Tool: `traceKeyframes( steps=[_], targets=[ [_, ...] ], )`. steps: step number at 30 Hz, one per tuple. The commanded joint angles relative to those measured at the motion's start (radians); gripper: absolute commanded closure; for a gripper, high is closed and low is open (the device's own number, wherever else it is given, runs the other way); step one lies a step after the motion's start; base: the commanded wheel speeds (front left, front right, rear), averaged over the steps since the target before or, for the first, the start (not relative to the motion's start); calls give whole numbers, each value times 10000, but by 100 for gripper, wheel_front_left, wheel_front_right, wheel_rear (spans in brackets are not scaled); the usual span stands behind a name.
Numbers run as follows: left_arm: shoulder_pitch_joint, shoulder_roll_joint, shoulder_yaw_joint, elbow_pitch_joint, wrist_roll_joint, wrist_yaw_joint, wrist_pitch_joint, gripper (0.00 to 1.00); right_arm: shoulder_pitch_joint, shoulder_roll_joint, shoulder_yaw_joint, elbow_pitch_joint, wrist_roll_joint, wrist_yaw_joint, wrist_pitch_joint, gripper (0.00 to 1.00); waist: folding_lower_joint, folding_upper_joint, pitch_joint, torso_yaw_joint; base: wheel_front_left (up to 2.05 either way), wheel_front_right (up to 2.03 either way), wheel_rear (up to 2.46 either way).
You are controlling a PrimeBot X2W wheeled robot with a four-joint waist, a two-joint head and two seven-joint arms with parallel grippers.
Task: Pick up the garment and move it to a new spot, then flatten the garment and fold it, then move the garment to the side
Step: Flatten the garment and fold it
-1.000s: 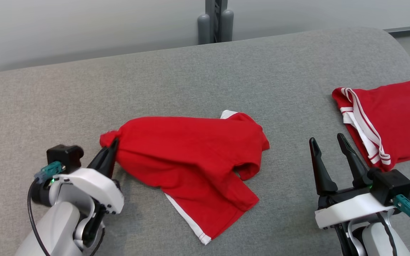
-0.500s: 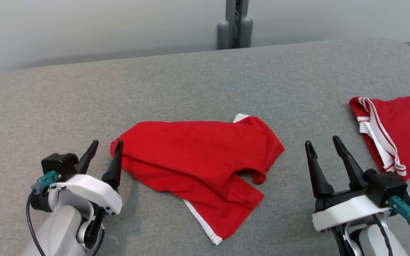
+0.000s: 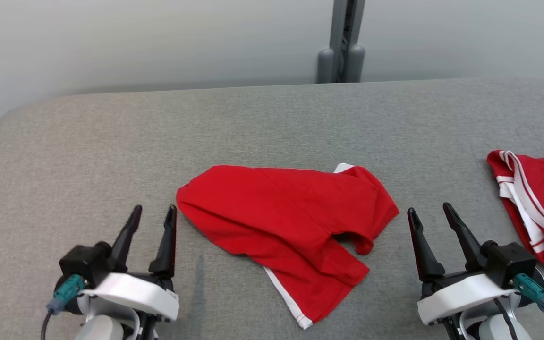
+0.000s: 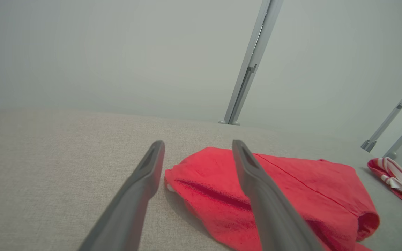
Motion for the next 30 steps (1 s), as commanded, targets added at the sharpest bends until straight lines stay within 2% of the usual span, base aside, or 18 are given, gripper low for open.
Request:
traceKeyframes(
  steps=[1,6,9,21,26,30],
  targets=[
    [95,-20,70,-45,107,-89,-27,0,45,-48,-64,45,-4,-4,73,0,0,-1,-18,127,0,0,0],
    [246,-366,107,39,444,-339,-27,0,-538,-46,-122,270,-104,-4,413,0,0,-1,61,509,0,0,0],
    [152,-499,85,163,612,-454,-27,0,-1158,-192,-149,599,139,-4,1011,0,0,-1,140,769,0,0,0],
    [-211,-1111,26,528,1038,-795,-29,0,-4160,-1455,205,3324,1396,-4,3920,0,0,-1,733,2023,0,0,0],
    [-274,-1271,61,675,1109,-926,-30,0,-4779,-1939,809,4306,1946,-4,5002,0,0,-1,922,2399,0,0,0],
    [-326,-1333,153,753,1147,-972,-30,0,-4928,-2244,1618,4606,2645,-4,5924,0,0,-1,967,2526,0,0,0]
  ],
)
